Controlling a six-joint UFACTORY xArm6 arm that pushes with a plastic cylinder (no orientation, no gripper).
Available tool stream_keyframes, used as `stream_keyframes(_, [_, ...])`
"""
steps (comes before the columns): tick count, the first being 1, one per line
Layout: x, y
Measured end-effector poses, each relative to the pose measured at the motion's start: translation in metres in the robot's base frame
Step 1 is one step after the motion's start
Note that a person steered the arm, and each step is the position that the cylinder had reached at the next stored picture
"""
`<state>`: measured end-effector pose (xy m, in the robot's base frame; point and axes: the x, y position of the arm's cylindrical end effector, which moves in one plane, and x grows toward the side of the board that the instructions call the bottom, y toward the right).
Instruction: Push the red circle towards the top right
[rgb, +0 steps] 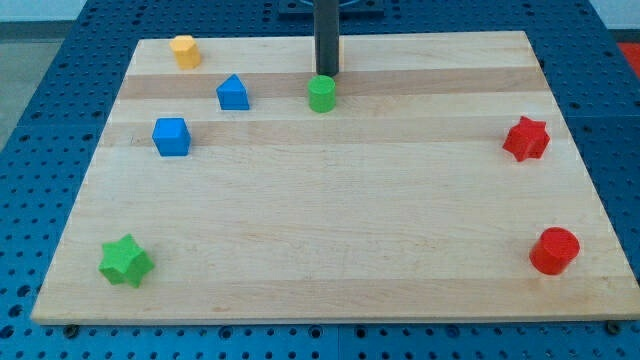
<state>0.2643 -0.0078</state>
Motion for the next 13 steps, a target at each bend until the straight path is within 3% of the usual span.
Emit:
stream_keyframes(2, [0.013,0.005])
stream_keyframes(4, [0.078,0.067])
stream_keyframes(7, [0.243,0.069])
stream_keyframes(9, [0.344,0.132])
stream_keyframes(12, [0.346,0.242])
stream_keyframes(13, [0.332,0.241])
